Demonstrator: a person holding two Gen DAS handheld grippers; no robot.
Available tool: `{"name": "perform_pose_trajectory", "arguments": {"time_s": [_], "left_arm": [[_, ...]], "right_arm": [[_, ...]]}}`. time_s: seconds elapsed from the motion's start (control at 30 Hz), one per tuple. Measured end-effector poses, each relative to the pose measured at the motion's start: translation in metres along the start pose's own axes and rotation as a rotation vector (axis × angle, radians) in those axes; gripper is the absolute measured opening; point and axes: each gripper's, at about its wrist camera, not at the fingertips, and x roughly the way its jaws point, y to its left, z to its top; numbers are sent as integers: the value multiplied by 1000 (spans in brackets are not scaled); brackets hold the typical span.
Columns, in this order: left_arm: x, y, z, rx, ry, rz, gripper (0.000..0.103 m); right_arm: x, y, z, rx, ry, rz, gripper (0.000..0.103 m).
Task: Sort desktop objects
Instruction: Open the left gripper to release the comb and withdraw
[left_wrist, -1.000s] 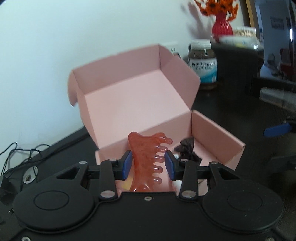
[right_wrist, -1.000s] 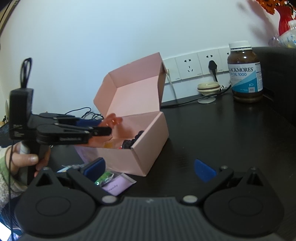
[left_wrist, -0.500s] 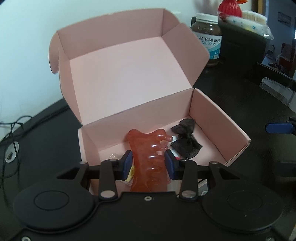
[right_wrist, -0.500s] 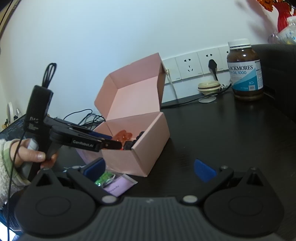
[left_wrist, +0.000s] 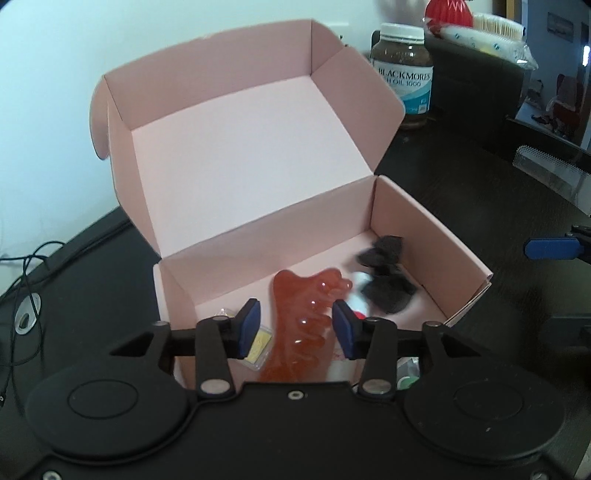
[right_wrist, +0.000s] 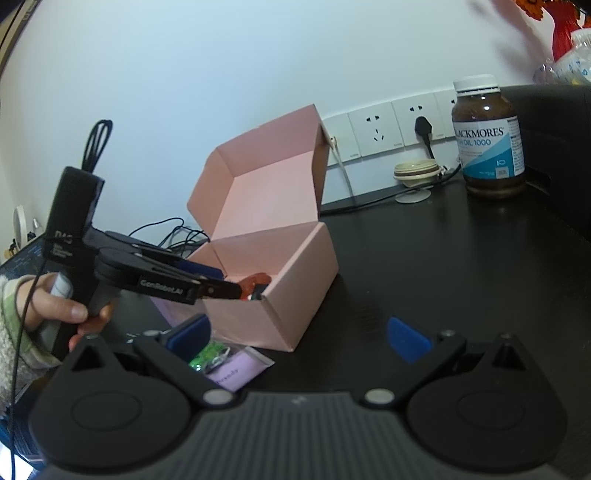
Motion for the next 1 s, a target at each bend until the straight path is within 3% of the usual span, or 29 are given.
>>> {"name": "perform_pose_trajectory", "arguments": {"time_s": [0.37,0.57,0.73,1.0], "left_arm": [[-29,-4,-12,6,-187,-13,86],[-50,12,-35,-46,-318,-5,97],[-68,30,-57,-99,-382,3,103],[-86,42,-100,-99,-412,39,103]], "right_arm": [[2,1,0,-1,14,-22,102],[5,1,1,-1,29,-36,102],[7,2,1,-8,45,-51,102],[11,6,0,-34,63,-81,102]]}}
